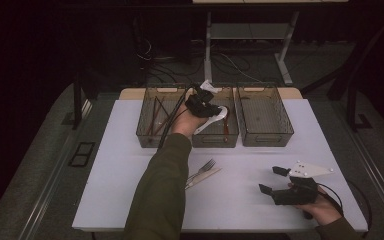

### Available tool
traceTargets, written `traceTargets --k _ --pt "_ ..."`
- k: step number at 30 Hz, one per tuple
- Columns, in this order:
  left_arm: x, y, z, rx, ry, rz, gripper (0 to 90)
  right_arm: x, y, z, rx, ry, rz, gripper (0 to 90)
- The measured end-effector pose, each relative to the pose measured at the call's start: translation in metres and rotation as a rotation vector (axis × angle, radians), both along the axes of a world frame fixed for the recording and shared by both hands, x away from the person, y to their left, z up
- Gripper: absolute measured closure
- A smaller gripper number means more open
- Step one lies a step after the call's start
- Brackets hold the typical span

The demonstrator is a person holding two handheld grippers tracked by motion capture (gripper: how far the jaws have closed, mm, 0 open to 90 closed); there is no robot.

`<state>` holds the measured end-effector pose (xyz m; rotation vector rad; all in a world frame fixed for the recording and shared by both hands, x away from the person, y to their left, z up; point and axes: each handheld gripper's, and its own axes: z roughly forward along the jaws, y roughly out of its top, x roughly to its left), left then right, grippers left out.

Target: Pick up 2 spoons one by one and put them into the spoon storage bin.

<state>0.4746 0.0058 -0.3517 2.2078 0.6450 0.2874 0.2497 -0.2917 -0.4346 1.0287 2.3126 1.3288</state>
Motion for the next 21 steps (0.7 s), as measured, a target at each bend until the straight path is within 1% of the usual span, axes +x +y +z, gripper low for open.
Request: traceTargets --k 1,2,3,4,5,7,10,11,12,13,15,17,19,21 --pt "0.003 0.000 -0.002 -0.001 0.001 0.005 82.6 0.000 0.000 0.000 0.001 0.001 -0.001 17.8" --pt "0.005 0.001 -0.003 0.020 0.002 -0.003 82.7 0.000 0.000 0.000 0.004 -0.001 -0.002 17.8" --pt "0.006 0.000 -0.005 0.005 0.012 0.014 82.6 0.000 0.000 0.000 0.005 0.000 -0.001 17.8" --pt "0.009 0.001 -0.007 0.022 0.013 0.016 82.7 0.000 0.000 0.000 0.007 0.001 0.000 17.8" --pt "0.010 0.000 -0.009 0.008 0.016 0.028 82.6 0.000 0.000 0.000 0.009 0.003 0.000 17.8" --pt "0.013 -0.001 -0.011 0.008 0.021 0.039 82.7 0.001 0.000 0.000 0.010 0.003 0.000 17.8" --pt "0.014 -0.006 -0.015 0.020 0.017 0.054 82.6 0.000 -0.001 0.000 0.009 0.001 0.003 17.8" --pt "0.015 -0.007 -0.015 0.029 0.014 0.052 82.6 0.000 -0.001 0.000 0.008 0.000 0.004 17.8" --pt "0.015 -0.008 -0.016 0.029 0.014 0.055 82.6 0.000 0.000 0.000 0.008 0.000 0.004 17.8" --pt "0.016 -0.009 -0.016 0.039 0.005 0.054 82.6 0.000 0.000 0.000 0.008 -0.001 0.004 17.8" --pt "0.016 -0.011 -0.017 0.046 -0.001 0.059 82.6 0.000 0.000 0.000 0.007 0.000 0.004 17.8" --pt "0.017 -0.013 -0.019 0.039 0.001 0.065 82.6 0.000 0.000 0.000 0.006 0.000 0.003 17.8" --pt "0.018 -0.015 -0.021 0.051 0.004 0.065 82.5 0.000 0.000 0.000 0.009 -0.002 0.003 17.8" --pt "0.018 -0.017 -0.024 0.045 0.006 0.067 82.4 0.000 0.000 0.000 0.009 -0.001 0.002 17.8"
